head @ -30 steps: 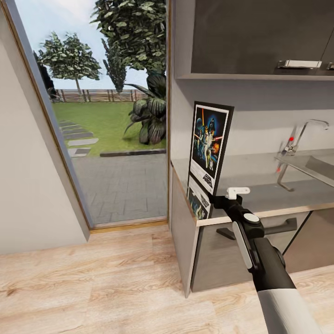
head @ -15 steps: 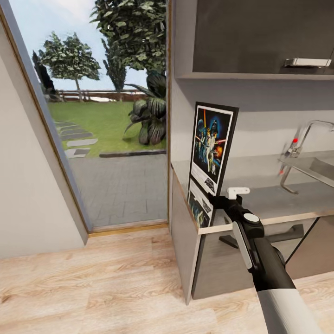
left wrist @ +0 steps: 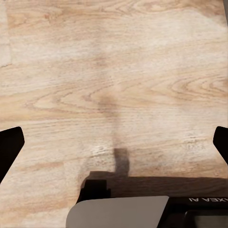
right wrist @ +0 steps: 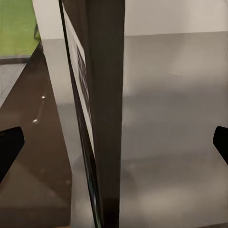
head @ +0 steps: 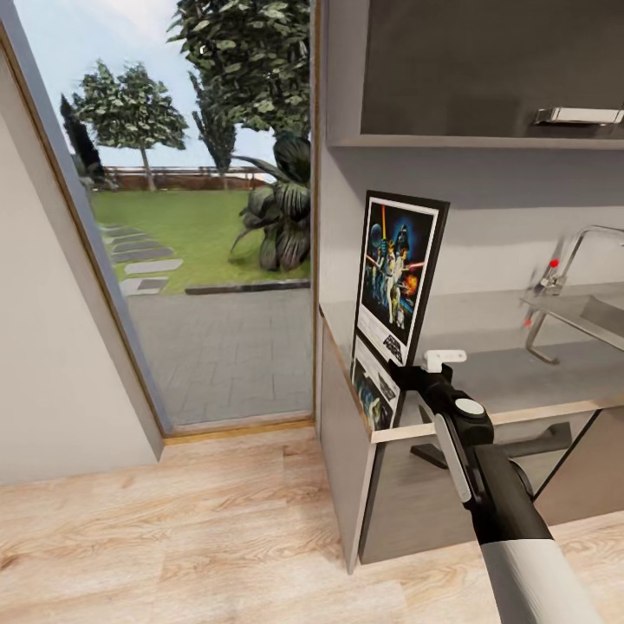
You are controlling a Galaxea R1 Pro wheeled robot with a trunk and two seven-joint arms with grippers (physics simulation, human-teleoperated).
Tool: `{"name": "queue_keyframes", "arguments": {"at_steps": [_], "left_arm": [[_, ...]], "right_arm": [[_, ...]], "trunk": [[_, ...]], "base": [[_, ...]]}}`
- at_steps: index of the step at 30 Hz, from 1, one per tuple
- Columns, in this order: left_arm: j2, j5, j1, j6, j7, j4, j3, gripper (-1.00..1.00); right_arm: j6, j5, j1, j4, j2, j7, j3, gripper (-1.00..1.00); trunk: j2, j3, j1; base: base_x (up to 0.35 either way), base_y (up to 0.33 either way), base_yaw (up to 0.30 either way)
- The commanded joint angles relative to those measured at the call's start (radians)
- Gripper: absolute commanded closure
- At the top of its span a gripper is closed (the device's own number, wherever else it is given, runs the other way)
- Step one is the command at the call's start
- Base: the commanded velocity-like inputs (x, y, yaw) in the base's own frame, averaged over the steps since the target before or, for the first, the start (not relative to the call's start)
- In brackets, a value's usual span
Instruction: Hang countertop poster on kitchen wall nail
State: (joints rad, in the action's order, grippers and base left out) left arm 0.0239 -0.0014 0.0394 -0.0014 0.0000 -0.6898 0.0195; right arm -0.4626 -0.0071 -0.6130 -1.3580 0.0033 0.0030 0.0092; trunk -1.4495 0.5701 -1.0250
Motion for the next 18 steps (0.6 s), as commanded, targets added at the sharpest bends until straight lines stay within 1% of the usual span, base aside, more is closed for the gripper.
{"name": "queue_keyframes", "arguments": {"at_steps": [1,14,15,18], "left_arm": [[0.001,0.000,0.000,0.000,0.000,-0.002,0.002,-1.00],[0.001,0.000,0.000,0.000,0.001,-0.002,0.002,-1.00],[0.000,0.000,0.000,0.000,0.001,-0.002,0.002,-1.00],[0.000,0.000,0.000,0.000,0.002,-0.002,0.002,-1.00]], "right_arm": [[-0.005,-0.001,-0.001,-0.001,0.000,0.000,0.000,-1.00],[-0.005,-0.001,-0.001,-0.001,0.000,0.002,0.000,-1.00],[-0.005,-0.001,-0.001,-0.001,0.000,0.002,0.000,1.00],[-0.005,-0.001,-0.001,-0.001,0.000,0.002,0.000,1.00]], "trunk": [[0.000,0.001,0.000],[0.000,0.001,0.000],[0.000,0.001,0.000],[0.000,0.001,0.000]], "base": [[0.004,0.000,0.000],[0.001,0.000,0.000],[0.000,0.000,0.000],[0.000,0.000,0.000]]}}
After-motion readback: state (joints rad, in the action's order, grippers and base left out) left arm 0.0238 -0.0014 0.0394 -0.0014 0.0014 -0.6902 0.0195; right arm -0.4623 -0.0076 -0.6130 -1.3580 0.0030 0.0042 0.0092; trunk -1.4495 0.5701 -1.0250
